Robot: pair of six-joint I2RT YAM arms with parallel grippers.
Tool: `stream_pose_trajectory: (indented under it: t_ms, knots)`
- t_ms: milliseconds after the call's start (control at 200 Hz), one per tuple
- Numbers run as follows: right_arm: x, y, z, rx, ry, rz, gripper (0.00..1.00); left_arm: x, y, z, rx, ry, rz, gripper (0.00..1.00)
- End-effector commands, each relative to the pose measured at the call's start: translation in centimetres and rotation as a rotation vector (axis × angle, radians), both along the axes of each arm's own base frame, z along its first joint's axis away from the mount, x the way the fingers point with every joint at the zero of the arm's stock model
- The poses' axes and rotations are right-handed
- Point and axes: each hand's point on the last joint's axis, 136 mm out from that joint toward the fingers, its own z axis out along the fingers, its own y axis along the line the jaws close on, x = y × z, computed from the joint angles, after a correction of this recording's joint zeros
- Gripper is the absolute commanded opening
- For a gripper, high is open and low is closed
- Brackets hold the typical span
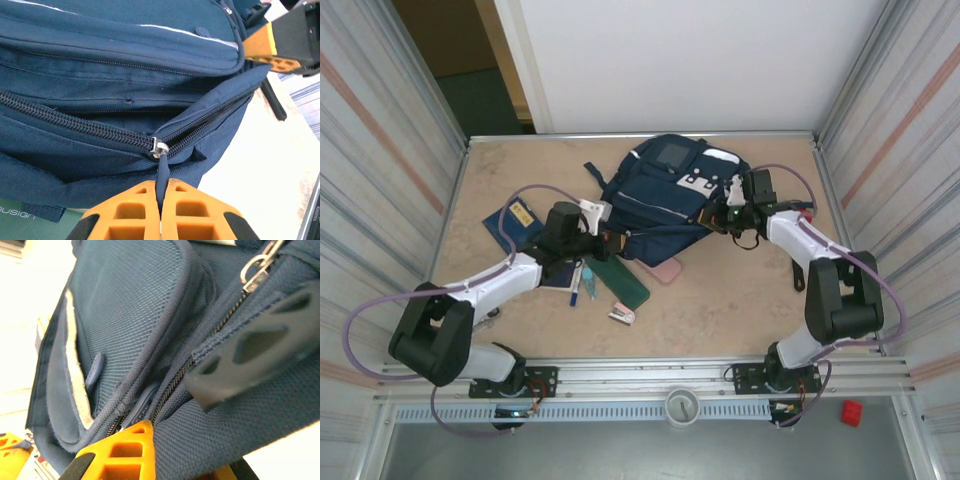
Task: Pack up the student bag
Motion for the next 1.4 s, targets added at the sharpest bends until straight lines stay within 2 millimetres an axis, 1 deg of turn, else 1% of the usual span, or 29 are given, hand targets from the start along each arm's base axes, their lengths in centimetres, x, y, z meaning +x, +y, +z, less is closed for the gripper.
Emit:
stream_pose_trajectory:
  t_ms: [0,40,65,140,185,200,230,291,341,396,426,466,541,586,631,676,711,716,782,837,882,922,1007,1222,1287,1323,1393]
  knots:
    - [2.5,-1.2,1.4,-0.041,-0.056,0.004,0.18,0.0,-1.2,0.1,0.014,-0.020,-0.027,0.00]
    - [2.5,-1.7,1.3,-0.066,-0.042,-0.006,0.32,-0.2,-1.8,0.3,-0.006,-0.016,-0.044,0.00]
    - [2.3,-2.2,1.3,-0.084,-0.035,-0.018,0.37,-0.3,-2.2,0.4,-0.019,-0.010,-0.052,0.00]
    - [0.8,-3.8,0.8,-0.120,-0.024,-0.067,0.48,-0.5,-3.1,0.9,-0.052,-0.003,-0.064,0.00]
    - [-0.4,-4.1,0.6,-0.117,-0.029,-0.095,0.55,-0.7,-3.6,1.1,-0.061,-0.004,-0.068,0.00]
    - [-1.0,-4.0,0.2,-0.110,-0.024,-0.103,0.58,-0.8,-3.7,1.1,-0.065,-0.005,-0.071,0.00]
    - [-1.8,-3.7,-0.3,-0.083,-0.021,-0.118,0.68,-1.0,-4.0,1.2,-0.070,-0.007,-0.076,0.00]
    - [-3.0,-2.1,-1.1,-0.009,-0.015,-0.133,0.79,-1.3,-4.6,1.1,-0.073,-0.006,-0.092,0.00]
    - [-3.3,-0.6,-1.8,0.038,-0.007,-0.136,0.87,-1.6,-5.0,1.0,-0.075,-0.002,-0.106,0.00]
    - [-3.0,0.7,-2.1,0.068,-0.014,-0.131,0.90,-1.8,-5.4,0.7,-0.075,0.005,-0.120,0.00]
    - [-2.5,1.3,-2.4,0.083,-0.007,-0.142,0.90,-1.9,-5.5,0.5,-0.076,0.008,-0.125,0.00]
    - [-1.7,2.0,-2.2,0.113,-0.015,-0.149,0.90,-2.0,-5.6,0.3,-0.075,0.010,-0.132,0.00]
    - [-0.3,2.9,-2.0,0.146,-0.025,-0.173,0.88,-2.3,-5.8,0.2,-0.070,0.008,-0.142,0.00]
    - [0.3,3.1,-2.2,0.150,-0.025,-0.188,0.82,-2.5,-5.8,0.2,-0.067,0.006,-0.142,0.00]
    - [0.6,3.2,-2.5,0.145,-0.026,-0.199,0.68,-2.5,-5.8,0.1,-0.064,0.004,-0.144,0.00]
    - [0.7,2.9,-2.9,0.131,-0.023,-0.212,0.47,-2.7,-5.8,0.0,-0.058,0.002,-0.150,0.00]
    - [0.8,2.3,-3.1,0.118,-0.019,-0.225,0.33,-2.7,-5.6,-0.1,-0.045,-0.002,-0.147,0.00]
    - [0.8,2.1,-3.2,0.117,-0.019,-0.227,0.33,-2.7,-5.5,-0.2,-0.042,-0.002,-0.146,0.00]
    - [0.8,0.6,-3.2,0.100,-0.023,-0.249,0.17,-2.4,-4.4,-0.6,0.019,-0.022,-0.112,0.00]
    - [0.7,-0.8,-3.2,0.085,-0.024,-0.258,0.08,-1.7,-2.8,-1.1,0.083,-0.039,-0.054,0.00]
    - [0.6,-1.6,-3.0,0.067,-0.028,-0.253,0.02,-1.1,-1.3,-1.4,0.121,-0.036,-0.004,0.00]
    - [0.5,-2.2,-2.8,0.052,-0.036,-0.237,0.00,-0.6,-0.1,-1.6,0.139,-0.032,0.037,0.00]
    - [0.3,-2.5,-2.1,0.032,-0.055,-0.164,0.00,0.5,2.0,-1.8,0.148,-0.017,0.106,0.00]
    - [-0.1,-2.2,-0.6,-0.049,-0.088,0.011,0.00,2.0,4.8,-2.4,0.155,0.020,0.194,0.00]
    - [0.4,-2.4,-0.2,-0.060,-0.086,0.030,0.00,2.2,5.3,-2.3,0.148,0.027,0.211,0.00]
    - [0.8,-2.9,-0.2,-0.068,-0.072,0.014,0.00,2.3,5.3,-2.1,0.138,0.028,0.210,0.00]
    - [2.1,-4.0,-0.3,-0.055,-0.033,-0.047,0.02,1.9,4.0,-1.2,0.088,0.024,0.163,0.00]
